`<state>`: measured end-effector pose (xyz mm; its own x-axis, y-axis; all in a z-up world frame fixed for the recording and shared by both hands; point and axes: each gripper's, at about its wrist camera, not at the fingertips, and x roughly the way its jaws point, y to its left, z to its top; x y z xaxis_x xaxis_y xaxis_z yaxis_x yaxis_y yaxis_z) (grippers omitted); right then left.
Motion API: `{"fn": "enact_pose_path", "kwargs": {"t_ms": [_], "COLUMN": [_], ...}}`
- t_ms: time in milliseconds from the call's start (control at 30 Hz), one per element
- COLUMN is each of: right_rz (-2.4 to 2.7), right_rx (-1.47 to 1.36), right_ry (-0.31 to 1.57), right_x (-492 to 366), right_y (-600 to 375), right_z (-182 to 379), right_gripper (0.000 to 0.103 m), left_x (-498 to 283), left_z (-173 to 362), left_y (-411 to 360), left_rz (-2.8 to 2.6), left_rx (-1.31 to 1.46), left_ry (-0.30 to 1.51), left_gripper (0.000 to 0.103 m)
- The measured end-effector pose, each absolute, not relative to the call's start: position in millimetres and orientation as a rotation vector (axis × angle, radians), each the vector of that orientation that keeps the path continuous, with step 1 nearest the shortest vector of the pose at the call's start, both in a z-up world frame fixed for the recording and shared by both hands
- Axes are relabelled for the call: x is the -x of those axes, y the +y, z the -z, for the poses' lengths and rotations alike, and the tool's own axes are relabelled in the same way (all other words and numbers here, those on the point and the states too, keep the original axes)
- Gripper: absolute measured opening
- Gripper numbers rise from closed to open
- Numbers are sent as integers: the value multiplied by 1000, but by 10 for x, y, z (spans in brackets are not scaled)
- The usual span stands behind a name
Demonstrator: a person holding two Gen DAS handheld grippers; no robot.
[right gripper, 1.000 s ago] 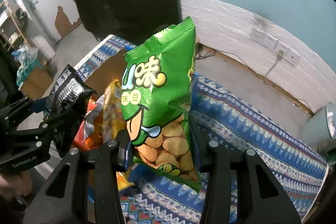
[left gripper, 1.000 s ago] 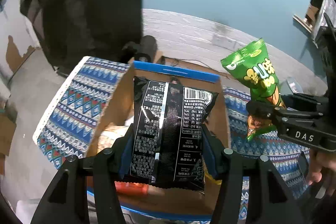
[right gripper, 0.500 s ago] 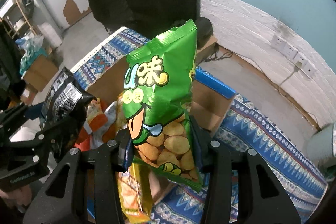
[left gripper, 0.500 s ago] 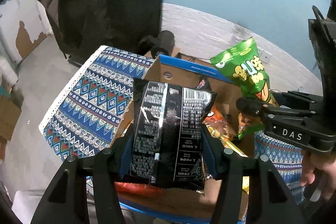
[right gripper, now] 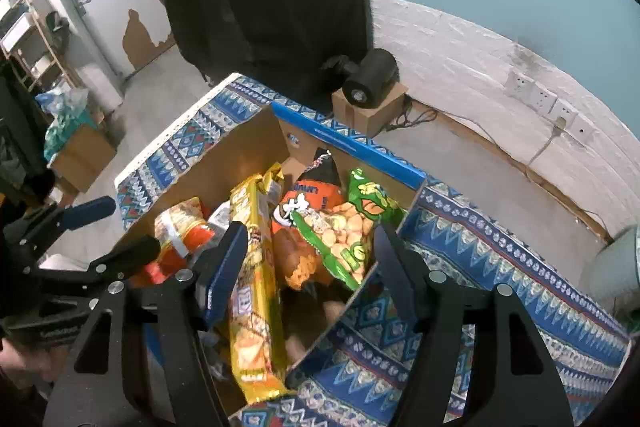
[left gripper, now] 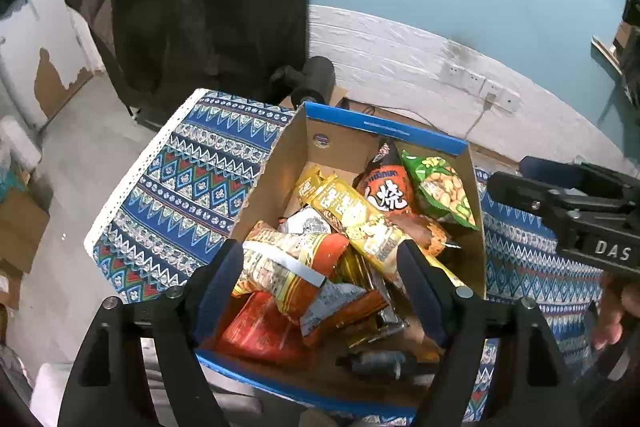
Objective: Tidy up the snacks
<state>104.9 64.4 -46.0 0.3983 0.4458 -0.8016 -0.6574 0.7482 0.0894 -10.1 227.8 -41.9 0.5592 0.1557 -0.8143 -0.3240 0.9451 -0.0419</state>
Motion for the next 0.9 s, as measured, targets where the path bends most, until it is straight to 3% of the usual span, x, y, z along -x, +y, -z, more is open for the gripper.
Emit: {"fn": "enact_pose_path", "kwargs": {"t_ms": [167,900], "right_rz": [-699,-656], "right_rx": [260,222], "right_ry": [914,847], "right_x": [-908,-556], "right_y": [508,138], "right_z": [399,329], "right_gripper": [70,72], "left_x": [222,350], "left_z": [303,126], "left_y": [2198,1913], "left_rz": [-281,-254], "left_rx": [160,34], "left_ry": [910,856], "left_gripper": [88,93]}}
